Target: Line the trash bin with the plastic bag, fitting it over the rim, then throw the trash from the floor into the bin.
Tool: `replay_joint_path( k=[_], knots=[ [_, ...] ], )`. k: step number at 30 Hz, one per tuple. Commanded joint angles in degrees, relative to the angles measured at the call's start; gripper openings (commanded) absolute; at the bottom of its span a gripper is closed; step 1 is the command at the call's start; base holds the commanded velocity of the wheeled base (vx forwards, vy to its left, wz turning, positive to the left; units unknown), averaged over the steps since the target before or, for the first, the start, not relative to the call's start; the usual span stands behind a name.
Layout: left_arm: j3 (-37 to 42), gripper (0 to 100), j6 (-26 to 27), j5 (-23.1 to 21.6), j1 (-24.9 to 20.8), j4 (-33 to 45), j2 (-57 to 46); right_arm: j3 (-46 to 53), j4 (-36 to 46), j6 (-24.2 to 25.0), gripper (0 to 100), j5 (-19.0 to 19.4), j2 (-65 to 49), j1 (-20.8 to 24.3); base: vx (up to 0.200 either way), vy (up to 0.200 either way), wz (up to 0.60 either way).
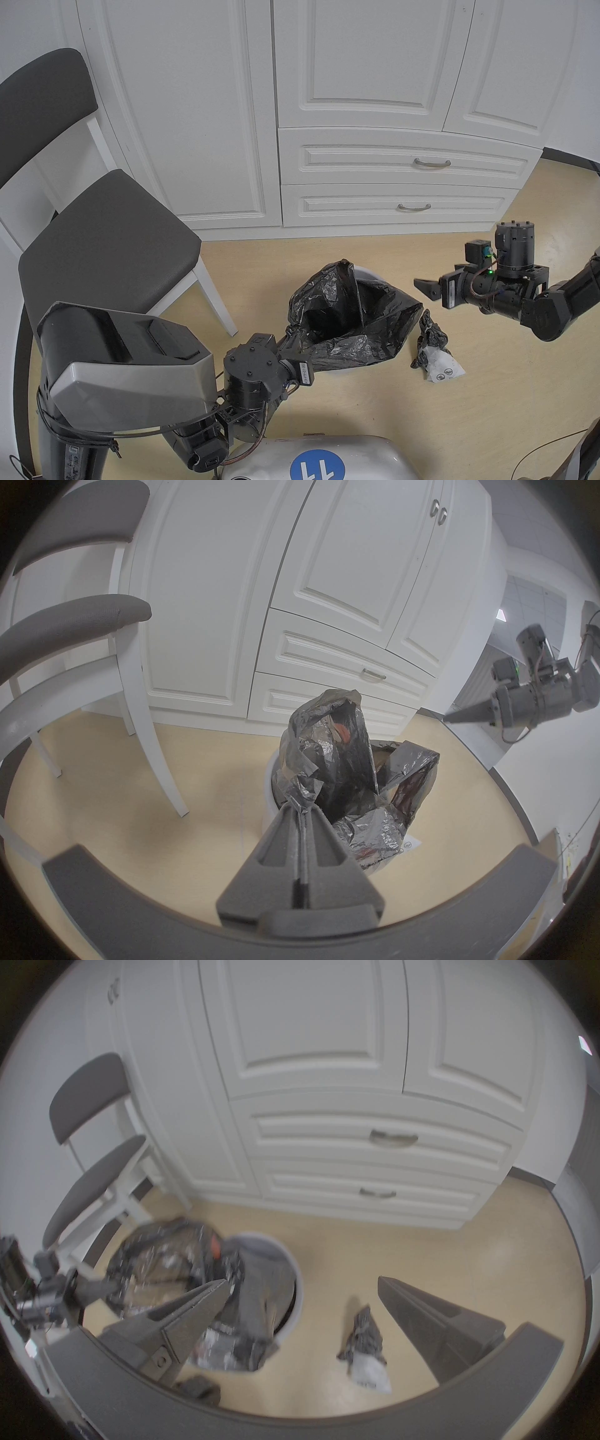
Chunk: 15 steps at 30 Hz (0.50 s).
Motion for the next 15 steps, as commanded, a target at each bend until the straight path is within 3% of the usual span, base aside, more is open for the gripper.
replay_joint_path(
  k=[1,5,9,15],
  knots=[
    [0.15,0,0.05,0.01,-0.15,0.01,-0.78,5.17,5.56,-0.85,100,3.01,-6.12,-1.87,0.0,0.0,0.0],
    [0.24,0,0.05,0.01,-0.15,0.01,-0.96,7.63,5.91,1.08,100,4.85,-4.72,-1.79,0.0,0.0,0.0],
    [0.24,0,0.05,0.01,-0.15,0.01,-0.78,10.8,5.82,2.93,100,9.51,-2.7,-2.75,0.0,0.0,0.0],
    [0.15,0,0.05,0.01,-0.15,0.01,-0.7,10.8,4.41,2.84,100,11.09,4.86,-2.31,0.0,0.0,0.0]
  ],
)
